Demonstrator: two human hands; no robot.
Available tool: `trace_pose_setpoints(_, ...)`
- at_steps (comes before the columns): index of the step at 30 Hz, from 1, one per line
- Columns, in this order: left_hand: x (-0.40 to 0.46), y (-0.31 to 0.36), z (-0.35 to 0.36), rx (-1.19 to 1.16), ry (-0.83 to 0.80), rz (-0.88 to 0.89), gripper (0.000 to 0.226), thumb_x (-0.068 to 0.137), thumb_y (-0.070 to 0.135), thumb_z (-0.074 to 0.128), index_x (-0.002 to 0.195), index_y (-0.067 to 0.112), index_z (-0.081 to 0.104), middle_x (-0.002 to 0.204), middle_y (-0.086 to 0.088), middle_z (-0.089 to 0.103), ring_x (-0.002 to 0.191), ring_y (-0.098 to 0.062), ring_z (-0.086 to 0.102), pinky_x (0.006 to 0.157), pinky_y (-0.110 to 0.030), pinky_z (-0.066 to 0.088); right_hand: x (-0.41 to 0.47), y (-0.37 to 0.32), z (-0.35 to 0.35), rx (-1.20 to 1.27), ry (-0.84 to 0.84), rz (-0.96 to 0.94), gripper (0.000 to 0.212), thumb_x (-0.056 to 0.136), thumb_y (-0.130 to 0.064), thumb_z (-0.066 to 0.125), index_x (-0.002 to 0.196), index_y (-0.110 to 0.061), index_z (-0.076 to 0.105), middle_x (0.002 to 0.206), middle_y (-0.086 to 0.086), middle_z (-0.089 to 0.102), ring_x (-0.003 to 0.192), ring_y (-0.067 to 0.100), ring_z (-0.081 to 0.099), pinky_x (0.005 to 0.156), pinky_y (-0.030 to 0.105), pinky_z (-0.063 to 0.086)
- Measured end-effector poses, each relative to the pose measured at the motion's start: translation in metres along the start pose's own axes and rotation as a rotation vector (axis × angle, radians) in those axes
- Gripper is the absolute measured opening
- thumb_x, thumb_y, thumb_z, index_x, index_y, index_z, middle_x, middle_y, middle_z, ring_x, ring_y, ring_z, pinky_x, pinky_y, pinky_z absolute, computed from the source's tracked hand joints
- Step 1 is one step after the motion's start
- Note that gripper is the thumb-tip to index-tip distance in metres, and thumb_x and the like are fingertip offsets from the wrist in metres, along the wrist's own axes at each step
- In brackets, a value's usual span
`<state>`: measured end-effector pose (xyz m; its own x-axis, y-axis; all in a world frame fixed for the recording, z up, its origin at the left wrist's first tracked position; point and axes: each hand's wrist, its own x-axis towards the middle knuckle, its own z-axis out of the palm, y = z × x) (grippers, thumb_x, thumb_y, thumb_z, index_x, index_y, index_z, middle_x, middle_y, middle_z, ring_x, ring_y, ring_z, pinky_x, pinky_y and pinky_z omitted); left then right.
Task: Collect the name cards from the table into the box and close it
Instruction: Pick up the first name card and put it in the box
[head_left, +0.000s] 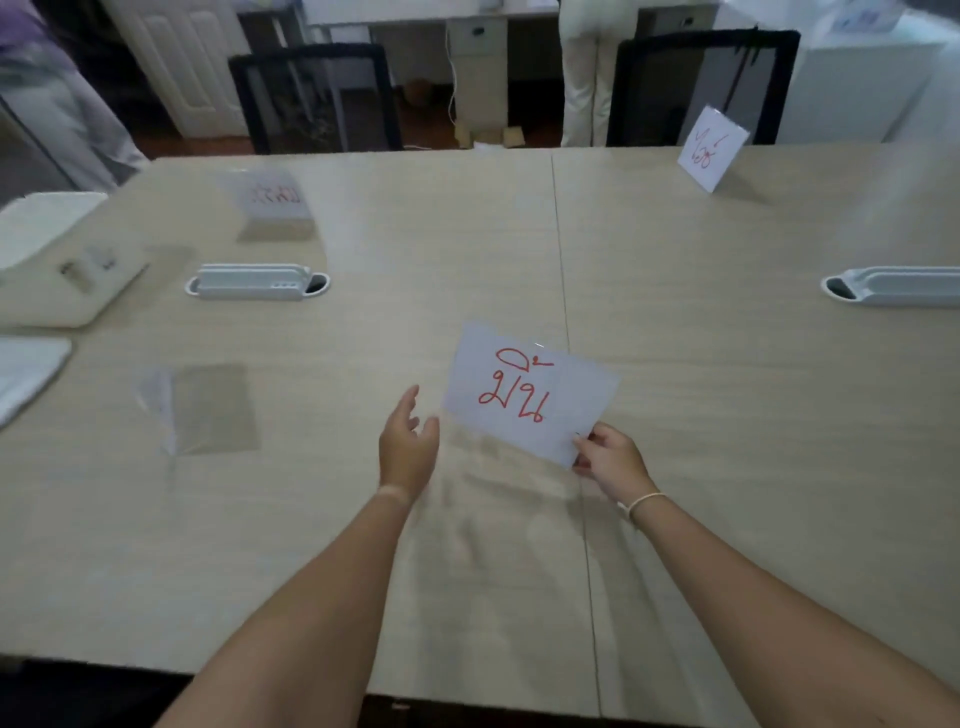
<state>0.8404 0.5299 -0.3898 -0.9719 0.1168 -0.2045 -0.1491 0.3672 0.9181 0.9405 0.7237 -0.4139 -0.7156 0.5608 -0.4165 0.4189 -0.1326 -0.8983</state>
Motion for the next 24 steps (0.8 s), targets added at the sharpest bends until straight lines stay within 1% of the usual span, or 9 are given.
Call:
trace_pose_setpoints(2,-0.003,0.004,-0.024,-0.045,-0.01,-0.021,0.051,0.09,0.011,0.052,0.14,0.013,0.044,0.136,-0.008,0.051,0.122,-0.026,0.053,0.104,-0.035,0.04,-0.007,-0.01,0.021,0.0,-0.097,-0.008,0.017,0.093,0.002,0.048,0.104,-0.005,0.059,0.079,0.009,0.058,0.06,0.015,0.051,0.05,0.016,0.047)
trace_pose_setpoints(4,-0.006,0.007,-0.046,-0.078,0.001,-0.013,0.047,0.087,0.01,0.053,0.134,0.012,0.051,0.127,-0.008,0.059,0.117,-0.023,0.056,0.103,-0.035,0.043,-0.015,-0.021,0.041,-0.031,-0.19,-0.022,0.017,0.093,0.002,0.046,0.104,-0.005,0.057,0.076,0.007,0.056,0.059,0.016,0.049,0.054,0.02,0.047)
trace_pose_setpoints(6,-0.013,0.008,-0.074,-0.11,0.039,0.018,0.036,0.081,0.005,0.049,0.113,0.013,0.062,0.111,-0.008,0.066,0.102,-0.021,0.059,0.091,-0.032,0.046,-0.025,-0.031,0.065,-0.069,-0.275,-0.042,0.015,0.094,0.002,0.046,0.101,-0.007,0.056,0.078,0.008,0.056,0.061,0.017,0.049,0.059,0.025,0.046)
trace_pose_setpoints(9,-0.02,0.003,-0.117,-0.12,0.141,0.029,0.029,0.068,0.013,0.047,0.092,0.012,0.064,0.091,-0.008,0.064,0.085,-0.02,0.055,0.077,-0.031,0.044,-0.041,-0.043,0.1,-0.062,-0.36,-0.06,0.015,0.094,0.003,0.044,0.099,-0.007,0.055,0.073,0.004,0.055,0.06,0.018,0.048,0.061,0.027,0.046)
trace_pose_setpoints(14,-0.023,-0.012,-0.183,-0.081,0.203,0.026,0.021,0.082,0.002,0.047,0.091,0.01,0.065,0.081,-0.003,0.062,0.073,-0.014,0.052,0.063,-0.021,0.043,-0.07,-0.049,0.153,-0.12,-0.445,-0.059,0.026,0.094,0.005,0.042,0.078,-0.012,0.055,0.068,0.004,0.052,0.047,0.01,0.054,0.049,0.019,0.048)
trace_pose_setpoints(16,-0.022,-0.015,-0.205,-0.09,0.218,0.026,0.024,0.084,-0.001,0.045,0.092,0.011,0.063,0.075,0.0,0.06,0.07,-0.013,0.052,0.059,-0.018,0.043,-0.079,-0.05,0.176,-0.163,-0.465,-0.056,0.019,0.094,0.004,0.043,0.088,-0.008,0.055,0.067,0.003,0.052,0.033,-0.001,0.053,0.044,0.015,0.049)
trace_pose_setpoints(18,-0.017,-0.021,-0.235,-0.092,0.224,0.021,0.024,0.083,-0.003,0.042,0.087,0.012,0.061,0.073,0.0,0.058,0.069,-0.015,0.05,0.059,-0.022,0.041,-0.089,-0.053,0.204,-0.183,-0.48,-0.066,0.015,0.094,0.003,0.044,0.099,-0.008,0.054,0.069,0.002,0.053,0.029,-0.005,0.051,0.044,0.014,0.05)
trace_pose_setpoints(21,-0.011,-0.028,-0.281,-0.093,0.227,0.032,0.026,0.082,-0.004,0.041,0.075,0.015,0.057,0.073,-0.002,0.056,0.071,-0.018,0.048,0.059,-0.025,0.038,-0.108,-0.057,0.247,-0.184,-0.474,-0.082,0.017,0.094,0.002,0.044,0.101,-0.01,0.055,0.068,0.0,0.054,0.028,-0.005,0.051,0.051,0.019,0.051)
trace_pose_setpoints(24,-0.002,-0.032,-0.318,-0.098,0.222,0.033,0.023,0.082,-0.005,0.04,0.083,0.009,0.059,0.08,-0.006,0.057,0.073,-0.019,0.048,0.058,-0.025,0.037,-0.126,-0.062,0.283,-0.183,-0.472,-0.09,0.018,0.092,0.003,0.044,0.097,-0.01,0.056,0.068,0.002,0.054,0.029,-0.002,0.049,0.056,0.024,0.049)
